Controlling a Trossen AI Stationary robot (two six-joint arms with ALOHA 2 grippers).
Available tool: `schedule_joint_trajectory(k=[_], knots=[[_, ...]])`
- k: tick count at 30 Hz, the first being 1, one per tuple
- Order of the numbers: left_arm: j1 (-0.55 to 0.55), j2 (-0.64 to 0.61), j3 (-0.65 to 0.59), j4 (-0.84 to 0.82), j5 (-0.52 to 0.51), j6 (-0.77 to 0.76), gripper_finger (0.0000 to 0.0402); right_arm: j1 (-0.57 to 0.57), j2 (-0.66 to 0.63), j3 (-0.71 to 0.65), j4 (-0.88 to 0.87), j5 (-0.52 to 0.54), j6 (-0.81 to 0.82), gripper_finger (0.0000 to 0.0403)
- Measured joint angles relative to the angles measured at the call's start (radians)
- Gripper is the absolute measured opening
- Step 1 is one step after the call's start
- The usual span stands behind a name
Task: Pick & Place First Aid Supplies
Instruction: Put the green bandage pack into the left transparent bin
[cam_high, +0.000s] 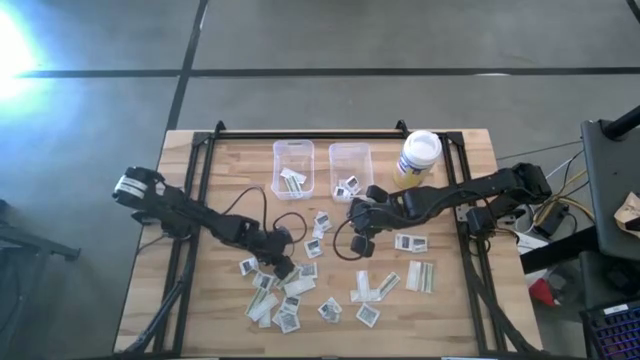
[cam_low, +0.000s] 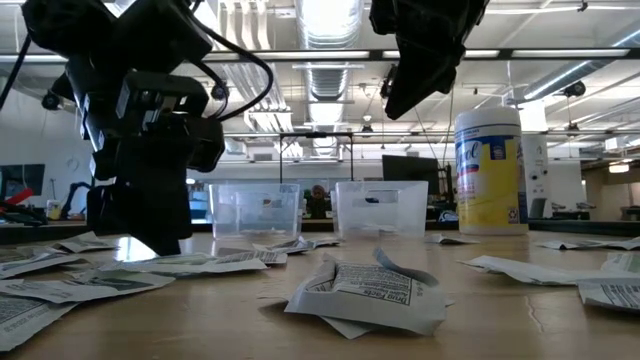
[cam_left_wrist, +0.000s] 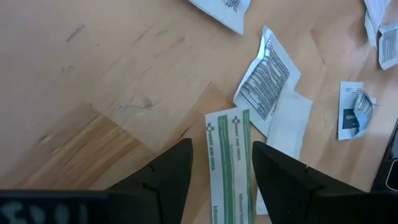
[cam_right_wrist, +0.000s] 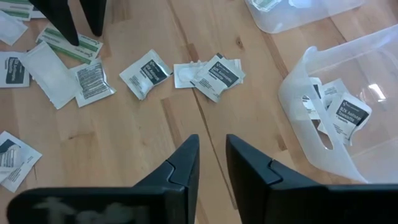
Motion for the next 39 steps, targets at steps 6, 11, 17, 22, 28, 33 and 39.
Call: schedule_joint_trajectory(k=[6, 11, 17, 22, 28, 33, 39], knots=[[-0.035, 0.002, 0.000, 0.006, -0.024, -0.008, 0.0190, 0.000, 0.000, 0.000, 0.000, 0.000, 0.000, 0.0085], [-0.043, 0.009, 0.000, 0.006, -0.039, -0.009, 0.0190, 0.000, 0.000, 0.000, 0.002, 0.000, 0.000, 0.0085], [-0.055, 0.040, 0.000, 0.012, -0.033, -0.023, 0.0190, 0.000, 0.000, 0.000, 0.004, 0.000, 0.000, 0.0073], [-0.061, 0.072, 0.000, 0.036, -0.016, -0.028, 0.0190, 0.000, 0.000, 0.000, 0.005, 0.000, 0.000, 0.0065], [-0.062, 0.102, -0.001, 0.046, 0.003, -0.037, 0.0190, 0.000, 0.000, 0.000, 0.006, 0.000, 0.000, 0.0066], [-0.062, 0.130, -0.001, 0.049, 0.005, -0.041, 0.0170, 0.000, 0.000, 0.000, 0.006, 0.000, 0.003, 0.0075], [-0.062, 0.147, -0.002, 0.057, 0.006, -0.041, 0.0114, 0.000, 0.000, 0.000, 0.006, 0.000, 0.003, 0.0082]])
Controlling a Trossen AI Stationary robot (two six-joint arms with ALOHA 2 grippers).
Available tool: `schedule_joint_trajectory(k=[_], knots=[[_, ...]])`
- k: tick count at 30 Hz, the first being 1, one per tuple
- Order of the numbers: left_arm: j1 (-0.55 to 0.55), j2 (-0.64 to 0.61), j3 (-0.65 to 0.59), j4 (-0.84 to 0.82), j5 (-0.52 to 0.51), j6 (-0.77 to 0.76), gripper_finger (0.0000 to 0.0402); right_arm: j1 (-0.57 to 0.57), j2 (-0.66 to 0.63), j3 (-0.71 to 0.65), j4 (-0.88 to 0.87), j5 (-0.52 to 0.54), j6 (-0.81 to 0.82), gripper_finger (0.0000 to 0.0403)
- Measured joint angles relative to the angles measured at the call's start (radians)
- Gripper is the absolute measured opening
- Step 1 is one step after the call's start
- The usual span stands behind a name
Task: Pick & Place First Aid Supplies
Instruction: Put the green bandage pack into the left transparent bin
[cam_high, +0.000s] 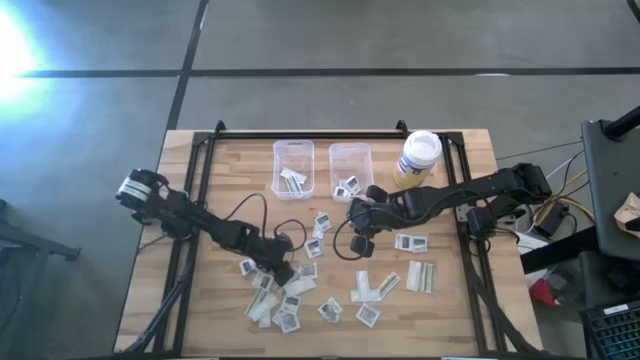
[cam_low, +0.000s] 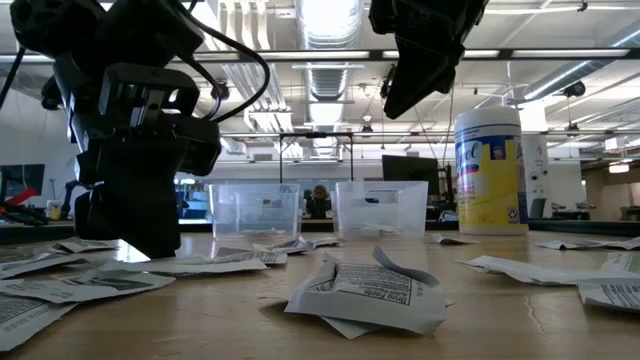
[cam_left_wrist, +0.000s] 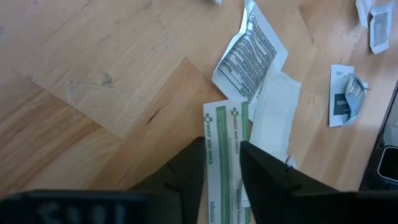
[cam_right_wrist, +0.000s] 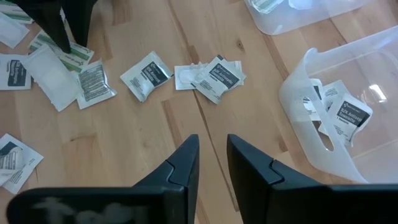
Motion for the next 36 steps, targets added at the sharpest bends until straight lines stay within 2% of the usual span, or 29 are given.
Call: schedule_joint_trajectory(k=[13, 19, 25, 32, 36], knots=[[0.000, 0.001, -0.001, 0.008, 0.027, 0.020, 0.0006, 0.000, 0.000, 0.000, -0.001, 0.000, 0.000, 0.0062], [0.000, -0.007, 0.000, 0.011, 0.069, 0.056, 0.0003, 0.000, 0.000, 0.000, -0.002, 0.000, 0.000, 0.0059], [0.000, -0.068, -0.002, -0.001, 0.085, 0.082, 0.0001, 0.005, 0.000, 0.000, -0.007, 0.000, 0.000, 0.0065], [0.001, -0.160, -0.011, -0.089, 0.094, 0.095, 0.0000, 0.024, 0.000, 0.000, -0.009, 0.000, 0.000, 0.0074], [0.005, -0.210, -0.013, -0.184, 0.065, 0.098, 0.0001, 0.034, 0.000, 0.000, -0.011, 0.000, 0.000, 0.0078]])
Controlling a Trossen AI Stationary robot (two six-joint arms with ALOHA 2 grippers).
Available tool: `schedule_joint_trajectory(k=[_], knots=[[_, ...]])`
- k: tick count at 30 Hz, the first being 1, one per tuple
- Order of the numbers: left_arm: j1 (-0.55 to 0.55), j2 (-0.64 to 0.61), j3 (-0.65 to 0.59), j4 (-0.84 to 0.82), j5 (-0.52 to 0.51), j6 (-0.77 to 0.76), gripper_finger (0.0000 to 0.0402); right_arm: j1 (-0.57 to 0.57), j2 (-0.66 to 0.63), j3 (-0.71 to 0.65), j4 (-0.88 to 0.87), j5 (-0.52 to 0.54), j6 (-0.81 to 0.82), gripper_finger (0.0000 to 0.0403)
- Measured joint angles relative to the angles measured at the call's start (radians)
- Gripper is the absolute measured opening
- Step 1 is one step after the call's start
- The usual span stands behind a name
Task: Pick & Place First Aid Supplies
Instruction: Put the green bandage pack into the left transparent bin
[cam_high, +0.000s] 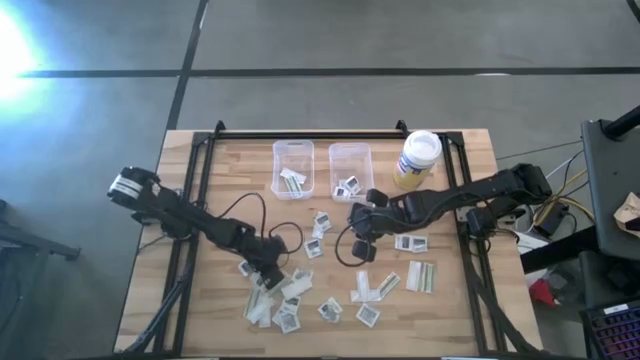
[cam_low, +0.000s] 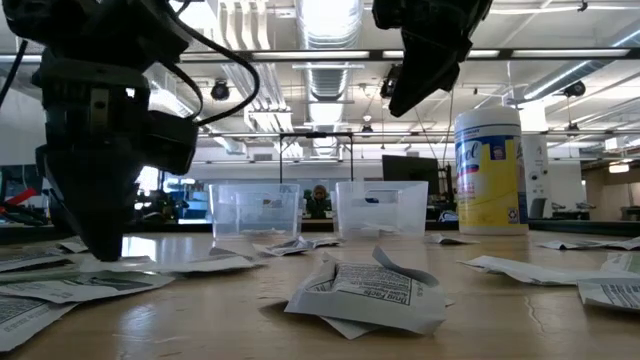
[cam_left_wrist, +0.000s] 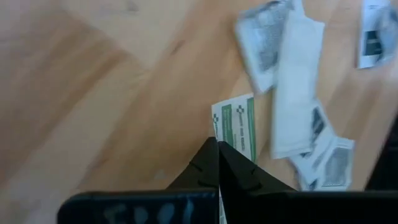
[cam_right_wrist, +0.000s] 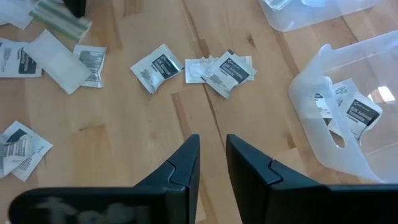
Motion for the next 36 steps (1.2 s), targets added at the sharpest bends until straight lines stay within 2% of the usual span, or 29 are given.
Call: schedule_joint_trajectory(k=[4, 13, 20, 26, 30, 36], knots=[[0.003, -0.050, 0.000, -0.060, -0.035, 0.006, 0.0001, 0.010, 0.000, 0.000, -0.004, 0.000, 0.000, 0.0074], [0.020, -0.148, 0.000, -0.079, -0.045, 0.034, 0.0001, 0.040, 0.000, 0.002, -0.029, -0.002, 0.013, 0.0059], [0.042, -0.191, 0.000, -0.147, -0.070, 0.051, 0.0001, 0.071, 0.000, 0.002, -0.050, -0.002, 0.027, 0.0064], [0.044, -0.197, 0.000, -0.147, -0.056, -0.018, 0.0004, 0.080, 0.000, 0.002, -0.050, -0.002, 0.027, 0.0070], [0.043, -0.192, 0.001, -0.146, -0.050, -0.027, 0.0033, 0.080, 0.000, 0.002, -0.049, -0.001, 0.026, 0.0075], [0.041, -0.172, 0.002, -0.130, -0.048, -0.028, 0.0114, 0.080, 0.000, 0.001, -0.049, 0.000, 0.024, 0.0070]])
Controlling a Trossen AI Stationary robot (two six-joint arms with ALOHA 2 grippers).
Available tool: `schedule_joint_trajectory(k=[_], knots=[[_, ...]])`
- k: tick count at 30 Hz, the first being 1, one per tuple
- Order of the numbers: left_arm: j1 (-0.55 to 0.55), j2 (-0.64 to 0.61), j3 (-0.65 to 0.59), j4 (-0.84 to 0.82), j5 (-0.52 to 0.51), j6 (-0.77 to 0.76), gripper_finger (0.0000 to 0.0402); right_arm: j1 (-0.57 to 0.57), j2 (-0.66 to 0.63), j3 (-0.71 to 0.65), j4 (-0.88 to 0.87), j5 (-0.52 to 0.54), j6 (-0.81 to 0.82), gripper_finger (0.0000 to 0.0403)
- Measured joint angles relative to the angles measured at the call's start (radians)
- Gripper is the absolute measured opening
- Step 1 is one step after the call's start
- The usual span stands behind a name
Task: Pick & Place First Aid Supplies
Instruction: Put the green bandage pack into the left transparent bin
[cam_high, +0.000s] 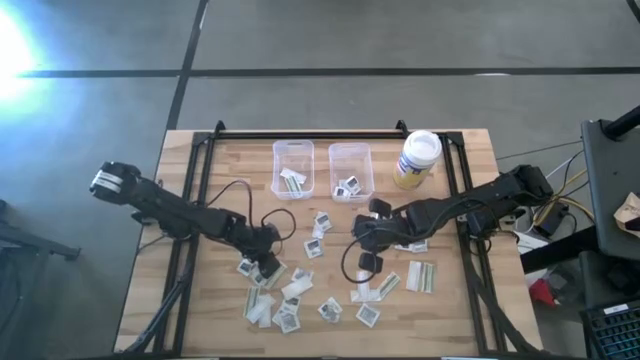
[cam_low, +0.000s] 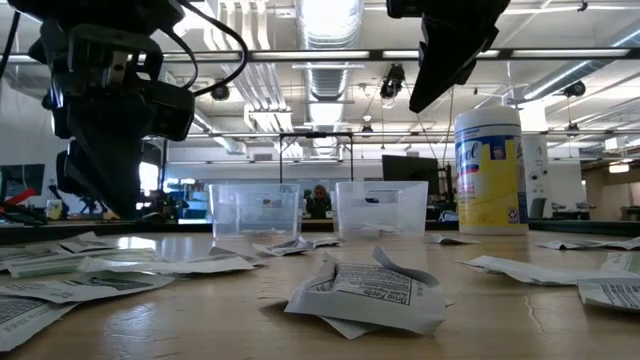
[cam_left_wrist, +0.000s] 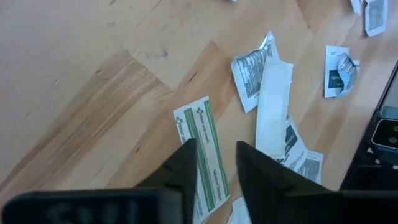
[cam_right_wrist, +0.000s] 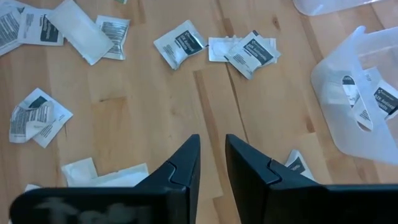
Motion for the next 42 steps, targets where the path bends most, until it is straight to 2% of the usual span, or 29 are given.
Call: schedule_joint_trajectory(k=[4, 7, 25, 31, 36, 42], knots=[[0.000, 0.035, 0.000, 0.003, -0.001, -0.021, 0.0161, 0.000, 0.000, -0.002, 0.001, 0.009, -0.002, 0.0063], [0.000, 0.063, 0.000, 0.002, 0.001, -0.042, 0.0178, 0.000, 0.000, -0.003, 0.001, 0.016, -0.002, 0.0059], [0.001, 0.148, 0.001, 0.070, 0.052, -0.051, 0.0181, 0.000, 0.000, -0.005, 0.001, 0.018, -0.002, 0.0077], [0.001, 0.157, 0.001, 0.106, 0.073, -0.051, 0.0181, 0.000, 0.000, -0.005, 0.001, 0.018, -0.002, 0.0072], [0.001, 0.157, 0.001, 0.108, 0.078, -0.047, 0.0164, 0.000, 0.000, -0.005, 0.001, 0.018, -0.002, 0.0063], [0.001, 0.159, 0.001, 0.106, 0.076, -0.027, 0.0100, 0.000, 0.000, -0.005, 0.001, 0.018, -0.002, 0.0059]])
